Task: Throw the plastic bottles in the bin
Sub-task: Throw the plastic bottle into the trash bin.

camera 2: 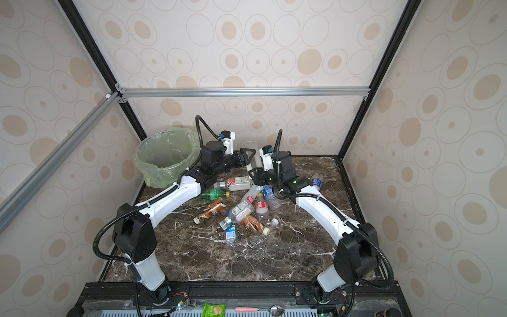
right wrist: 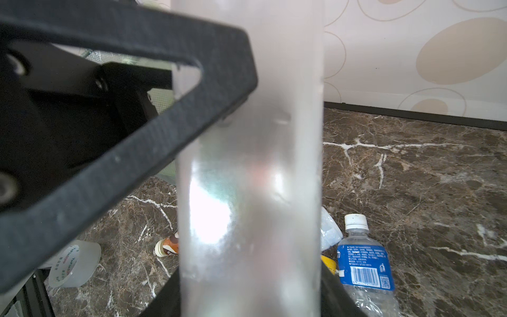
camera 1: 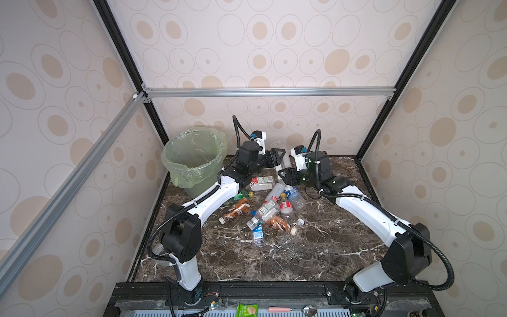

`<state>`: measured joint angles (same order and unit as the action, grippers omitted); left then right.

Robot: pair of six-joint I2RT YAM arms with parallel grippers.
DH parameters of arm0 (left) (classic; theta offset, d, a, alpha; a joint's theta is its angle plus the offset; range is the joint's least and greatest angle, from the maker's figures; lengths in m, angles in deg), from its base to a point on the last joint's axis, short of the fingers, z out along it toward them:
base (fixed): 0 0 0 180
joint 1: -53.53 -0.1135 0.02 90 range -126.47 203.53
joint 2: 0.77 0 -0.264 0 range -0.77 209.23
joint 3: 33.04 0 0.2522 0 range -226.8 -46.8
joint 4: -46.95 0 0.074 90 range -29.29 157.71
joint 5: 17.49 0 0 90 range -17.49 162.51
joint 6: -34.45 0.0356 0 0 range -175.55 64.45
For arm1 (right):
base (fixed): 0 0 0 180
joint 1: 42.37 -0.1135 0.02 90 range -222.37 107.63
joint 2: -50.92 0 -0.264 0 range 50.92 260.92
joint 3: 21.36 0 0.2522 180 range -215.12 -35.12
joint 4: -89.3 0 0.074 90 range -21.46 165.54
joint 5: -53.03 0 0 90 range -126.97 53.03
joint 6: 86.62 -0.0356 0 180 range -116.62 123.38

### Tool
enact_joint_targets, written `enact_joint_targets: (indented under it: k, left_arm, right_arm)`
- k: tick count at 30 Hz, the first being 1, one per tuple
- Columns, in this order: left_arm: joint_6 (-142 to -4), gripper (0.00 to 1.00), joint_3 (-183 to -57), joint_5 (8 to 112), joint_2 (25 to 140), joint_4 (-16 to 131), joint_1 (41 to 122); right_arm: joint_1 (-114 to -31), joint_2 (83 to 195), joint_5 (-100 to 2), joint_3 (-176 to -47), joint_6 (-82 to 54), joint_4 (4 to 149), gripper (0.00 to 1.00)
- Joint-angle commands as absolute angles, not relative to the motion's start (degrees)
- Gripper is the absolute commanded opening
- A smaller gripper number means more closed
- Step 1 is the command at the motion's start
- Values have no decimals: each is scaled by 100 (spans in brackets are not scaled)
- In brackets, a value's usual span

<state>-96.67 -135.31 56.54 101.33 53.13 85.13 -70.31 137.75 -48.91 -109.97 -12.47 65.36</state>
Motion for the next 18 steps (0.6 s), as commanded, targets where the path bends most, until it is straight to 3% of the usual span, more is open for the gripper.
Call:
enact_joint_targets:
  k: [1, 9, 15, 18]
  left_arm:
    - [-9532, 53, -13840, 5731, 10129, 5474, 8486]
    - [-8775, 51, -14571, 6217, 10091, 6289, 8469]
    - [-8087, 52, -15072, 6989, 9899, 6822, 8287]
    - [-7764, 53, -15154, 7335, 9721, 6846, 8138]
  right_arm:
    - [-7101, 13570, -4905, -10939, -1296, 6732, 51]
    - [-7103, 13242, -4835, -10860, -1244, 6612, 72]
    - [-7113, 12878, -4896, -10797, -1262, 6651, 98]
    - [-7147, 12795, -4962, -10858, -1308, 6704, 99]
